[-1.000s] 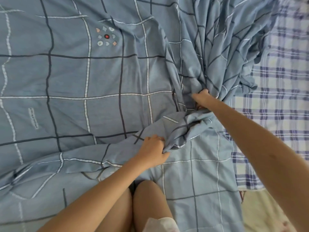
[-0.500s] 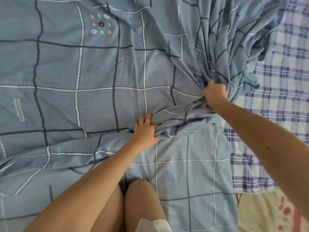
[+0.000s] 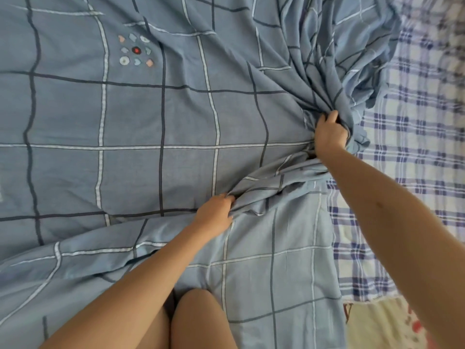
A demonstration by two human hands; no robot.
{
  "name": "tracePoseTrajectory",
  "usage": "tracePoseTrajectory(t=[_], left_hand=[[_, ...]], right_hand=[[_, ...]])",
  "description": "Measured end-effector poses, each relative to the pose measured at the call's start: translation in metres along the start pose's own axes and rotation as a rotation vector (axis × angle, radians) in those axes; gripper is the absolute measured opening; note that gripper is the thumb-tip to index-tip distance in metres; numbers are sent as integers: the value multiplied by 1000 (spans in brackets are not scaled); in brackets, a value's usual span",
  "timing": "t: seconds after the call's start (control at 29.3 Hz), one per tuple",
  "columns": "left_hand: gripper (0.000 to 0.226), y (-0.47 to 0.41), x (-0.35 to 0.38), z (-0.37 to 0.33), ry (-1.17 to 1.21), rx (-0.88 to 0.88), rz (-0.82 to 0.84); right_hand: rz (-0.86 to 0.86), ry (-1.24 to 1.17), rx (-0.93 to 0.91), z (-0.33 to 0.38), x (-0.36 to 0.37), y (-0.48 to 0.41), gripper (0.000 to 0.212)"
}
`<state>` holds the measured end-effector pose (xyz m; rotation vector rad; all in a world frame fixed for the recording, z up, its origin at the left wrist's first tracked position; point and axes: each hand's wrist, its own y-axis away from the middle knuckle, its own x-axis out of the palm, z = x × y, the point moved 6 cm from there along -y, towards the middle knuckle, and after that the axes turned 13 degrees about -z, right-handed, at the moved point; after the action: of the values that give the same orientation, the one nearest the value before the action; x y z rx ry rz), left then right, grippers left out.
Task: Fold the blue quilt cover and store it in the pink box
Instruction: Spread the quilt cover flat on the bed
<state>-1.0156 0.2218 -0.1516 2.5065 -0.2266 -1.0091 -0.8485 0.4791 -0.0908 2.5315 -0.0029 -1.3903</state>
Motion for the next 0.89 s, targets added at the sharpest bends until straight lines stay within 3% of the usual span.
tracePoseTrajectory(t=[0.1,0.24,0.31,0.44,0.62,0.68,0.79,0.89], left_hand=[[30,3,-5,3,21,-10,-11],[33,11,-13,3,12,-3,-40],[34,17,-10,-4,-11,17,4],[38,24,-8,-9,-19,13,45],[69,24,-15,8,104,-125,-110],[76,22,-11,11,92,-169,-91],[64,20,-1,7,9,-156,-2],[56,19,6,7,-23,-145,82]], right_hand=[[-77,-37,-188,41,-12,20,61],[-100,-218,-1011,118,-22,98,43],[37,-114,-1163,122,-2,118,40],[243,141,-844,95,25,79,42],[363,290,-459,58,28,57,53],[347,257,-359,50,31,60,54],[332,111,-177,38,42,58,44],[326,-19,33,32,49,58,53]])
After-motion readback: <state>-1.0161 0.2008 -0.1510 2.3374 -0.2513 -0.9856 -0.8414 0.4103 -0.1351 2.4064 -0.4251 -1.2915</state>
